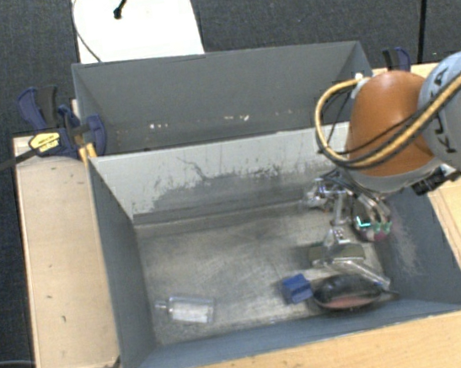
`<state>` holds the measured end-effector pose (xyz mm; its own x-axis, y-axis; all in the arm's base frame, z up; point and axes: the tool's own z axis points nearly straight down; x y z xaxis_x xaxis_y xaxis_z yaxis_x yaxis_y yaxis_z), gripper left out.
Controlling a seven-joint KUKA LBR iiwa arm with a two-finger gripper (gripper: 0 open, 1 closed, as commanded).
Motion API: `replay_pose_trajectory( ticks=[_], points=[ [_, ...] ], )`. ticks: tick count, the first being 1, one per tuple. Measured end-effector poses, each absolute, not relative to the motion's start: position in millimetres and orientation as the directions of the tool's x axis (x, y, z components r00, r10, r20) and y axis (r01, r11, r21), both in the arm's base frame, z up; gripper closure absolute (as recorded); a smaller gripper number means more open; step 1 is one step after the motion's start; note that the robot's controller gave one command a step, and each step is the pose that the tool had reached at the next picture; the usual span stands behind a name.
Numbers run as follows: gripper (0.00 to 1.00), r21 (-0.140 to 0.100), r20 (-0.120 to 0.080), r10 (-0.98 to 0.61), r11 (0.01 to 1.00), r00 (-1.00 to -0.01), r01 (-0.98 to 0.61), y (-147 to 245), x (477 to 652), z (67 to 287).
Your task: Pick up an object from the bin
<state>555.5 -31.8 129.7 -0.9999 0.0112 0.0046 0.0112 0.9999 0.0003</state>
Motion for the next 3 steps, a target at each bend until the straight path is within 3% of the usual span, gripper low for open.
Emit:
replay_pose_trajectory(
  ticks=[1,2,3],
  points=[
    [0.00,-0.001,-0.009,-0.407,0.913,-0.913,-0.407,-44,557.1,72],
    [0.00,-0.010,-0.007,-0.863,0.506,-0.506,-0.863,-47,508.1,120],
    [0.00,-0.020,-0.009,-0.916,0.400,-0.400,-0.916,-69,482.7,104]
  ],
)
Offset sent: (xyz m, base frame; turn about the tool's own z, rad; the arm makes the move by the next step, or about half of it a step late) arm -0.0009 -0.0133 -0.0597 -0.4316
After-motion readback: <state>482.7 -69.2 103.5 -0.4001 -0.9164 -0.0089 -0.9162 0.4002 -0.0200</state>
